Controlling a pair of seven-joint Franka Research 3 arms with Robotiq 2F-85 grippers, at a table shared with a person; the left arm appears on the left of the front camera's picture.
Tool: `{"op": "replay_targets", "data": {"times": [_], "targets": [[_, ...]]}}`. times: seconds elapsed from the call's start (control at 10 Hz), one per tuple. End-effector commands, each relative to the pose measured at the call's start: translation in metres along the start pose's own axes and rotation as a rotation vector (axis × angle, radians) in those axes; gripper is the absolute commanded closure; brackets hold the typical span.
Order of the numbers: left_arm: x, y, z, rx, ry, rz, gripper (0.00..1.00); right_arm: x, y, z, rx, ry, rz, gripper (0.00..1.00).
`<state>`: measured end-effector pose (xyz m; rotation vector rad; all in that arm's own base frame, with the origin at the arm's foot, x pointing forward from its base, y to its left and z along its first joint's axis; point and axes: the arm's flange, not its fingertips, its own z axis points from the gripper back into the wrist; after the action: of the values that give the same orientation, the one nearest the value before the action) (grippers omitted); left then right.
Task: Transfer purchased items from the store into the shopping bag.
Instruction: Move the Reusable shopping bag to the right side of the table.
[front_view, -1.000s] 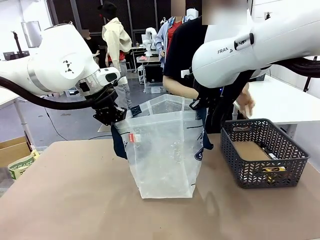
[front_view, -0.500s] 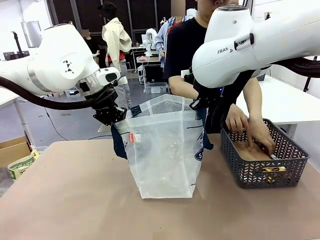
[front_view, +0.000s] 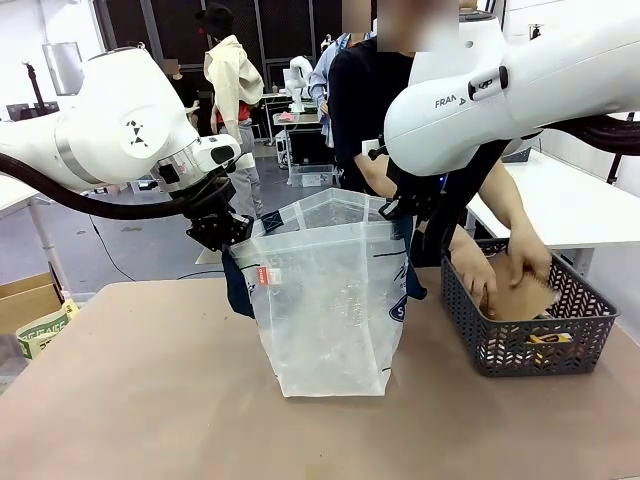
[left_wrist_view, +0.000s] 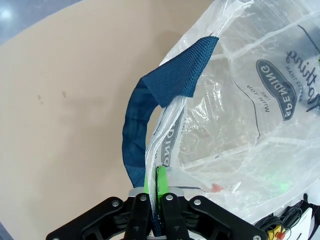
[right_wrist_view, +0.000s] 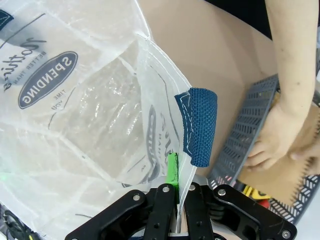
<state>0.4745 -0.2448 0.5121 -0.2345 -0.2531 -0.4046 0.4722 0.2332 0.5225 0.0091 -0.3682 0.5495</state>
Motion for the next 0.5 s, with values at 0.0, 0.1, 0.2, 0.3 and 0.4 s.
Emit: {"op": "replay_targets", "data": {"times": [0.0,0.1,0.2,0.3,0.4], "targets": [[-0.0006,0.0026,0.0009,0.004,-0.012,0.016,1.0,-0.0001,-0.0006,0.0014,0.0,0.01,-0.013,1.0],[-0.0006,0.0026,0.0009,0.004,-0.012,0.016,1.0,-0.0001,-0.0006,0.0014,0.0,0.01,-0.013,1.0],[-0.0006,0.0026,0.0009,0.004,-0.012,0.016,1.0,-0.0001,-0.0006,0.0014,0.0,0.01,-0.013,1.0],[-0.0006,0.0026,0.0009,0.004,-0.012,0.016,1.0,-0.0001,-0.0006,0.0014,0.0,0.01,-0.013,1.0],[-0.0006,0.0026,0.0009,0.004,-0.012,0.016,1.0,-0.0001,-0.0006,0.0014,0.0,0.01,-0.013,1.0]]}}
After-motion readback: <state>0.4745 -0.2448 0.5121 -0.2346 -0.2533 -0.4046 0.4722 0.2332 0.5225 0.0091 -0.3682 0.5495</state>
